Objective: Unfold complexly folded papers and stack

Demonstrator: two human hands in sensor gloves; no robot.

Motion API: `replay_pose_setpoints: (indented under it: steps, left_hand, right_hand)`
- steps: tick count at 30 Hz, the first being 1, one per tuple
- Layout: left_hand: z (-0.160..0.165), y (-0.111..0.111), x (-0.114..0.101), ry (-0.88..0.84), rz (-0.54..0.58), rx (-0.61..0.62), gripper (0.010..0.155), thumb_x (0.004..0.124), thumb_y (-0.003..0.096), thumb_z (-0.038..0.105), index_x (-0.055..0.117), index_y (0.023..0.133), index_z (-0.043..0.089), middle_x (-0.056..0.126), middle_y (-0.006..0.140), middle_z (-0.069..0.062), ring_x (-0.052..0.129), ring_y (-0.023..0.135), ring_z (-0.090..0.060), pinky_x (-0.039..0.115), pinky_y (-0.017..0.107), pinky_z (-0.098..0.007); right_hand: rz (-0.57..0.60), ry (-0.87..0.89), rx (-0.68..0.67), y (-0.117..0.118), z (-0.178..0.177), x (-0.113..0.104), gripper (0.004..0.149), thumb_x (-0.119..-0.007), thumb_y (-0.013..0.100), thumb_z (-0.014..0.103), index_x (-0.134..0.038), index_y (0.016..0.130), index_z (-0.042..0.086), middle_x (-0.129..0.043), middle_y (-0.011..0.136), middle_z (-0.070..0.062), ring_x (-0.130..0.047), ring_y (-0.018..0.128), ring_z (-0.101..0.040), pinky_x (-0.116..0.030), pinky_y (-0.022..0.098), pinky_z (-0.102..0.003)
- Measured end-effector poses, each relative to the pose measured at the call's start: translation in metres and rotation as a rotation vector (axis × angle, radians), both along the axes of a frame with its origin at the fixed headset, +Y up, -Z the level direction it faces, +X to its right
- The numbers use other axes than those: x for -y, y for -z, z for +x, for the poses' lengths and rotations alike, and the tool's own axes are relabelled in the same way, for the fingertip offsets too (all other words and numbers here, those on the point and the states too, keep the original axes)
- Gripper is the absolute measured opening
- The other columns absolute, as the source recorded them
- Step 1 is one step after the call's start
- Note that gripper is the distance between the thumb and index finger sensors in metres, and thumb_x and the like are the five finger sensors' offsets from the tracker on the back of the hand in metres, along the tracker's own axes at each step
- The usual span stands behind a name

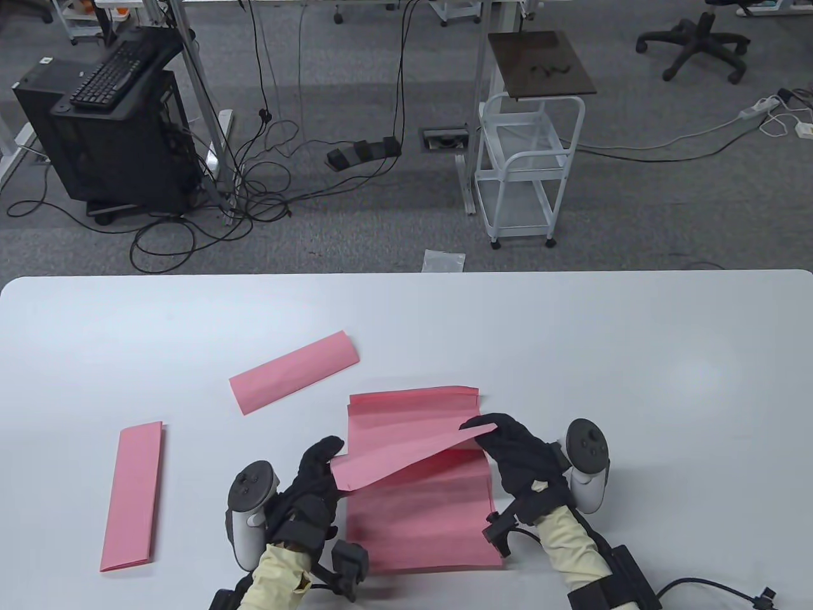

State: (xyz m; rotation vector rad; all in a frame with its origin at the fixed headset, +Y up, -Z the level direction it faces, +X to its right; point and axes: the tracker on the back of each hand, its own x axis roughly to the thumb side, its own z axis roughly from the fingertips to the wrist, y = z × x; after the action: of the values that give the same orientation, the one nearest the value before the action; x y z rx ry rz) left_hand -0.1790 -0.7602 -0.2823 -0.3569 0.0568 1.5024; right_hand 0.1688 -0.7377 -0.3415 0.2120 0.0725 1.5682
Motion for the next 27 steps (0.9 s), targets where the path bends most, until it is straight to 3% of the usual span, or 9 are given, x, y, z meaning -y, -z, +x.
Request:
replay_pose_setpoints:
  steps: [3,4,9,13,17,20,24,26,27]
  left_hand:
    - [0.000,-0.003,-0.006,0.139,0.154,0.097,0.078,0.067,0.0540,0.022,0.007,0.102,0.040,0.073,0.092,0.011,0.077,0.095,-0.022,0.034,0.083,-0.053]
    - [0.000,-0.004,-0.007,0.163,0.225,0.130,0.080,0.067,0.0543,0.021,0.005,0.101,0.041,0.072,0.092,0.011,0.076,0.095,-0.021,0.034,0.083,-0.053]
    - [-0.003,-0.006,-0.014,0.224,0.376,0.086,0.078,0.068,0.0523,0.019,0.013,0.102,0.044,0.074,0.090,0.010,0.078,0.092,-0.022,0.035,0.082,-0.055]
    - [-0.006,-0.006,-0.014,0.237,0.389,0.102,0.061,0.072,0.0516,0.021,0.047,0.104,0.040,0.078,0.091,0.011,0.082,0.092,-0.021,0.038,0.082,-0.055]
    - [-0.005,-0.006,-0.014,0.239,0.391,0.130,0.040,0.074,0.0516,0.022,0.075,0.089,0.038,0.080,0.091,0.011,0.084,0.092,-0.021,0.039,0.081,-0.055]
    - [-0.003,-0.006,-0.016,0.277,0.402,0.137,0.032,0.075,0.0518,0.023,0.083,0.080,0.036,0.081,0.091,0.009,0.084,0.091,-0.023,0.040,0.081,-0.056]
    - [-0.003,-0.006,-0.018,0.367,0.410,0.184,0.030,0.074,0.0526,0.023,0.086,0.079,0.033,0.077,0.097,0.004,0.080,0.095,-0.027,0.038,0.080,-0.057]
    - [-0.003,-0.006,-0.016,0.388,0.357,0.260,0.032,0.072,0.0535,0.022,0.085,0.080,0.032,0.067,0.109,-0.004,0.068,0.103,-0.037,0.034,0.079,-0.060]
    - [-0.003,-0.006,-0.013,0.386,0.306,0.318,0.033,0.071,0.0544,0.022,0.084,0.083,0.031,0.052,0.116,-0.013,0.056,0.107,-0.043,0.029,0.078,-0.063]
  right_hand:
    - [-0.123,-0.019,0.080,0.012,0.007,-0.003,0.035,-0.076,0.049,0.031,-0.084,0.074,0.007,-0.094,0.054,-0.008,-0.088,0.065,-0.033,-0.039,0.072,-0.064]
    - [-0.147,-0.071,0.048,0.016,0.005,-0.005,0.035,-0.077,0.049,0.030,-0.085,0.073,0.006,-0.095,0.052,-0.009,-0.089,0.062,-0.033,-0.040,0.071,-0.064]
    - [-0.244,-0.185,0.055,0.031,-0.002,-0.009,0.036,-0.077,0.049,0.031,-0.085,0.072,0.006,-0.095,0.049,-0.006,-0.092,0.057,-0.031,-0.045,0.070,-0.063]
    - [-0.281,-0.186,0.025,0.038,-0.003,-0.009,0.036,-0.077,0.049,0.030,-0.085,0.072,0.005,-0.095,0.048,-0.007,-0.092,0.057,-0.031,-0.044,0.071,-0.063]
    - [-0.293,-0.211,0.021,0.040,0.000,-0.008,0.036,-0.077,0.049,0.031,-0.085,0.072,0.005,-0.095,0.049,-0.007,-0.092,0.058,-0.031,-0.043,0.071,-0.062]
    - [-0.320,-0.197,0.005,0.042,0.002,-0.006,0.036,-0.077,0.049,0.030,-0.085,0.073,0.005,-0.095,0.050,-0.007,-0.091,0.059,-0.032,-0.042,0.072,-0.062]
    - [-0.298,-0.224,0.016,0.046,0.002,-0.013,0.036,-0.076,0.049,0.030,-0.085,0.073,0.006,-0.096,0.051,-0.007,-0.091,0.061,-0.032,-0.041,0.072,-0.062]
    - [-0.282,-0.226,0.043,0.048,0.003,-0.018,0.036,-0.076,0.049,0.031,-0.085,0.074,0.006,-0.095,0.052,-0.007,-0.091,0.062,-0.031,-0.041,0.073,-0.062]
    - [-0.272,-0.222,0.060,0.050,0.004,-0.021,0.036,-0.076,0.049,0.031,-0.085,0.074,0.007,-0.095,0.053,-0.007,-0.090,0.063,-0.031,-0.040,0.073,-0.062]
